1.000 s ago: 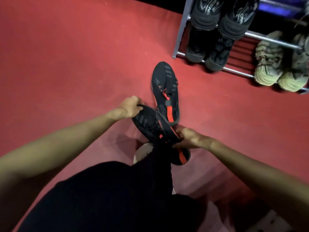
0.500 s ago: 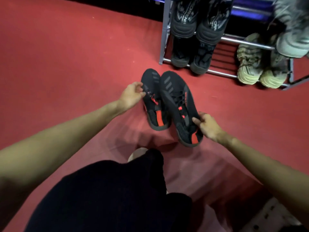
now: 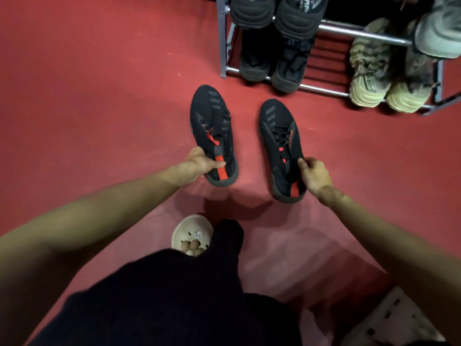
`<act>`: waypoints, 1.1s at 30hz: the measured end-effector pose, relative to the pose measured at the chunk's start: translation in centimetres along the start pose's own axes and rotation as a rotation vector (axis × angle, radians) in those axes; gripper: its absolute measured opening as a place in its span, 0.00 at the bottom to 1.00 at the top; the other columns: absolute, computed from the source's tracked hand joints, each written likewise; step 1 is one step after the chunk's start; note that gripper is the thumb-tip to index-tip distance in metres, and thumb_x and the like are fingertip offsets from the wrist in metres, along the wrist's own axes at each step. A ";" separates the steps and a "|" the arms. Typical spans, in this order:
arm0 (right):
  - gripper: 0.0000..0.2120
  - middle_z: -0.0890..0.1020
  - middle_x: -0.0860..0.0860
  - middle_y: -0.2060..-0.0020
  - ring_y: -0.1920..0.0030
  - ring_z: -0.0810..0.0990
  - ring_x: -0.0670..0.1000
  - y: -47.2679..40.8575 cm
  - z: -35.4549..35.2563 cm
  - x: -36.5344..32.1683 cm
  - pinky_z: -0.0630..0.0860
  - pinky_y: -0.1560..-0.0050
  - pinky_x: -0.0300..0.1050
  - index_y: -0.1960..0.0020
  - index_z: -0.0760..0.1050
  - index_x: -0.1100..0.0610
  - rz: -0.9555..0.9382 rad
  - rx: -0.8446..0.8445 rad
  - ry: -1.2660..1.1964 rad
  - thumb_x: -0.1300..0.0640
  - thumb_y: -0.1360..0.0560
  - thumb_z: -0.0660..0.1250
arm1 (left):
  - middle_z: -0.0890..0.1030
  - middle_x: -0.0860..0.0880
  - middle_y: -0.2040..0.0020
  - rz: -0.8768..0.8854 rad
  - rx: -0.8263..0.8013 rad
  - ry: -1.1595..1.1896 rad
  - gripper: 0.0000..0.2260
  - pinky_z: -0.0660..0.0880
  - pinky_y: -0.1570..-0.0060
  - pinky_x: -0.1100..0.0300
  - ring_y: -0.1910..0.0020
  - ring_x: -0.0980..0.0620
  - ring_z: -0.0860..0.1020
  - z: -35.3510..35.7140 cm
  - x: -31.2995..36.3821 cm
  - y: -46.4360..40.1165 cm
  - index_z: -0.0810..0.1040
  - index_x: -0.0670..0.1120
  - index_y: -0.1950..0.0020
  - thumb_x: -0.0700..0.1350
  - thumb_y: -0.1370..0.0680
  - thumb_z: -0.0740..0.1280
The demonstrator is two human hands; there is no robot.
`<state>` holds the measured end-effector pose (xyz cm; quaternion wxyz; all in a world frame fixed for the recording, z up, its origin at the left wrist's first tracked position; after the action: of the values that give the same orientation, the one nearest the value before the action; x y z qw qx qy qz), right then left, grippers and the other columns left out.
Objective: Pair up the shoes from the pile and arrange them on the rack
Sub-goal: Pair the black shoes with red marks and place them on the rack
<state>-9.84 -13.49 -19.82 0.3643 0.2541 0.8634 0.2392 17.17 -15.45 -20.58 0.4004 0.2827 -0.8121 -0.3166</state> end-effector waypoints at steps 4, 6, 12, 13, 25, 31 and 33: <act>0.32 0.80 0.60 0.45 0.42 0.79 0.58 0.1 0.6 1.1 0.74 0.42 0.47 0.41 0.76 0.59 0.041 -0.080 0.031 0.34 0.33 0.67 | 0.77 0.46 0.52 -0.036 -0.016 0.096 0.13 0.72 0.65 0.61 0.53 0.49 0.76 0.5 0.0 0.3 0.77 0.41 0.48 0.41 0.29 0.74; 0.48 0.80 0.56 0.44 0.42 0.79 0.55 0.4 1.0 1.4 0.77 0.40 0.48 0.41 0.75 0.57 0.056 -0.091 0.171 0.25 0.50 0.71 | 0.76 0.46 0.52 -0.031 -0.033 0.125 0.11 0.71 0.65 0.62 0.53 0.49 0.75 1.0 0.4 0.7 0.76 0.43 0.49 0.41 0.28 0.73; 0.49 0.65 0.60 0.35 0.33 0.66 0.61 2.2 1.5 0.1 0.67 0.33 0.49 0.35 0.58 0.64 0.137 -0.127 0.303 0.50 0.44 0.82 | 0.78 0.45 0.49 -0.070 -0.113 0.259 0.13 0.77 0.54 0.54 0.53 0.48 0.77 2.0 1.9 2.3 0.73 0.44 0.44 0.44 0.25 0.71; 0.49 0.65 0.60 0.35 0.33 0.67 0.60 2.1 1.4 0.0 0.68 0.33 0.47 0.35 0.57 0.64 0.149 -0.121 0.262 0.51 0.45 0.82 | 0.78 0.44 0.50 -0.090 -0.146 0.319 0.08 0.77 0.50 0.51 0.56 0.47 0.78 2.0 2.1 2.7 0.73 0.44 0.48 0.41 0.25 0.69; 0.43 0.82 0.50 0.49 0.51 0.82 0.48 6.1 -6.6 -3.4 0.79 0.46 0.44 0.42 0.73 0.60 -0.064 -0.064 -0.136 0.41 0.52 0.78 | 0.77 0.47 0.59 0.060 -0.228 0.424 0.05 0.81 0.60 0.52 0.61 0.51 0.78 -6.0 9.3 10.9 0.73 0.45 0.55 0.37 0.23 0.61; 0.18 0.81 0.45 0.61 0.60 0.79 0.45 13.6 -13.0 -6.0 0.74 0.54 0.38 0.51 0.79 0.55 -0.217 0.130 -0.260 0.50 0.39 0.76 | 0.79 0.45 0.58 0.179 -0.267 0.233 0.02 0.81 0.58 0.52 0.60 0.50 0.80 -9.1 12.6 19.3 0.73 0.42 0.53 0.37 0.23 0.61; 0.19 0.83 0.45 0.59 0.58 0.80 0.45 15.9 -14.9 -6.7 0.77 0.50 0.41 0.52 0.80 0.56 -0.291 0.171 -0.288 0.49 0.41 0.75 | 0.79 0.45 0.57 0.228 -0.253 0.233 0.03 0.82 0.58 0.52 0.60 0.50 0.80 -9.7 13.7 22.5 0.72 0.43 0.55 0.37 0.23 0.61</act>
<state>-12.75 -8.94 2.37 0.4915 0.1882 0.8474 0.0711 13.51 -13.60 7.19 0.5572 0.1713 -0.7408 -0.3339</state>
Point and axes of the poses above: each hand's wrist, its own y-axis away from the middle knuckle, its own z-axis out of the palm, x = y × z, the point moved 2 cm from there along -y, towards the middle knuckle
